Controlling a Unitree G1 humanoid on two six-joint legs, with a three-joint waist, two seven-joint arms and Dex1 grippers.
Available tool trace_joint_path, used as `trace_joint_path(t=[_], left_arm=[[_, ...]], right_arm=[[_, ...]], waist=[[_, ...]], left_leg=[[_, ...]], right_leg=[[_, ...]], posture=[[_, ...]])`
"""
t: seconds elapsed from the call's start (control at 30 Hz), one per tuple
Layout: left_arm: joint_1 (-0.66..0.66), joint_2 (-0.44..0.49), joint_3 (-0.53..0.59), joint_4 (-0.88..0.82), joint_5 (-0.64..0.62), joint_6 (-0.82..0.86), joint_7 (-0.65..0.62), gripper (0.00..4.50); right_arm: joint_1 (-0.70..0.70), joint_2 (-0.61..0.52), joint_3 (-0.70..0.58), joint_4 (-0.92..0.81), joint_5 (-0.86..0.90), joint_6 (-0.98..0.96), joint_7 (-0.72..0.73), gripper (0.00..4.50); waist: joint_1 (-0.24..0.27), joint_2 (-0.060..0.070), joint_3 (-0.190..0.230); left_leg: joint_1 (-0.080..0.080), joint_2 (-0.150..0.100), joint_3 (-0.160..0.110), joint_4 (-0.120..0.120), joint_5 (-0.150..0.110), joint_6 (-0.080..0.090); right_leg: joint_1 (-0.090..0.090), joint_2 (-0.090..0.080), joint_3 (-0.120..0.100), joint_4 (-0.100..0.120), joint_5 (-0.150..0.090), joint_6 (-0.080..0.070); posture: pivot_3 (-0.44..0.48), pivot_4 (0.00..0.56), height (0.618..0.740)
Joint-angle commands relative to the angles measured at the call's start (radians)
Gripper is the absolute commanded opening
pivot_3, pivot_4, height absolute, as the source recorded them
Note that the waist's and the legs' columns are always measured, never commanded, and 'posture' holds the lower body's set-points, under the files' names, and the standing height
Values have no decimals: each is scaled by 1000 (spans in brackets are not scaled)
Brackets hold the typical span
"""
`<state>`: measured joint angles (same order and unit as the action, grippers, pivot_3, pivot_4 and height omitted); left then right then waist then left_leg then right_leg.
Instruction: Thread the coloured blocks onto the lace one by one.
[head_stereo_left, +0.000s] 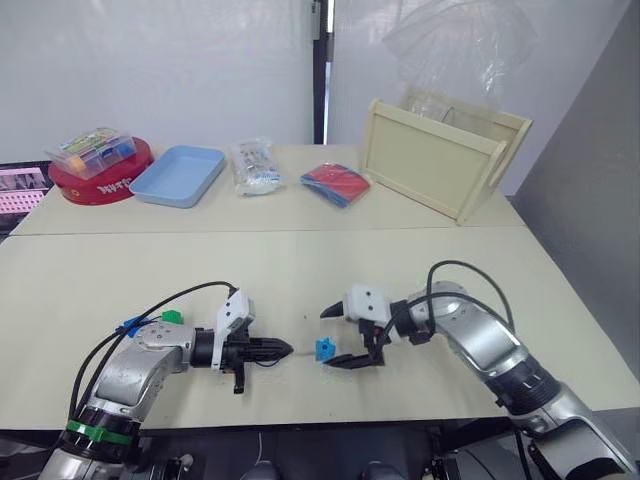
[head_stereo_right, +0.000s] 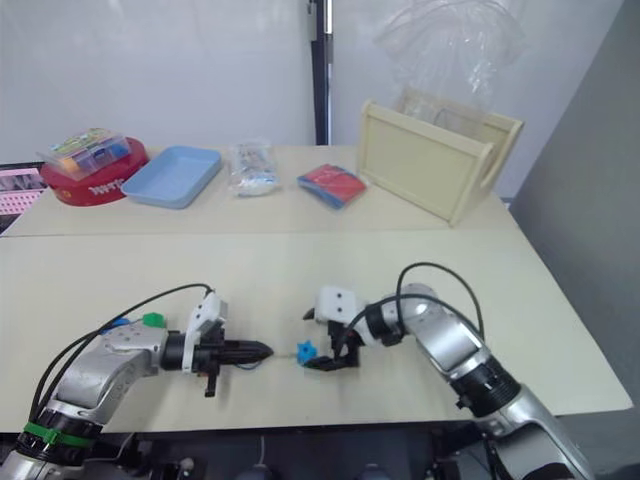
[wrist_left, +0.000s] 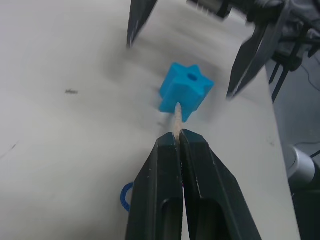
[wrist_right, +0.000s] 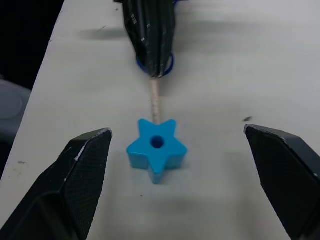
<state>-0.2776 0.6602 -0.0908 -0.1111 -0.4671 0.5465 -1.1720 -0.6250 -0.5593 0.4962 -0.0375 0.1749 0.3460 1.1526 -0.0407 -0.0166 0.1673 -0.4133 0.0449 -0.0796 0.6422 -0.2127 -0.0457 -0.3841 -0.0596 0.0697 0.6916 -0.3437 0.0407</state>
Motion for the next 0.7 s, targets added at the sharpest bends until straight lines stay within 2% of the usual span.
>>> trace_joint_path(t=[0.03,0.37,0.7], left_arm=[[-5,5,26,-53,-27,13,14,0],[11,101,63,-34,-53,19,-40,0],[11,127,58,1,-35,3,-61,0]], right_arm=[[1,9,-6,6,-21,-44,21,4480],[34,29,-40,5,-45,-45,4,4480],[43,-4,-39,-90,-49,64,21,4480]], waist=[[-1,0,0],[-4,0,0],[-3,0,0]], left_leg=[[0,0,0,0,0,0],[1,1,0,0,0,0],[1,0,0,0,0,0]], right_leg=[[0,0,0,1,0,0],[-1,1,0,2,0,0],[-1,1,0,1,0,0]], posture=[[0,150,740],[0,150,740],[0,150,740]])
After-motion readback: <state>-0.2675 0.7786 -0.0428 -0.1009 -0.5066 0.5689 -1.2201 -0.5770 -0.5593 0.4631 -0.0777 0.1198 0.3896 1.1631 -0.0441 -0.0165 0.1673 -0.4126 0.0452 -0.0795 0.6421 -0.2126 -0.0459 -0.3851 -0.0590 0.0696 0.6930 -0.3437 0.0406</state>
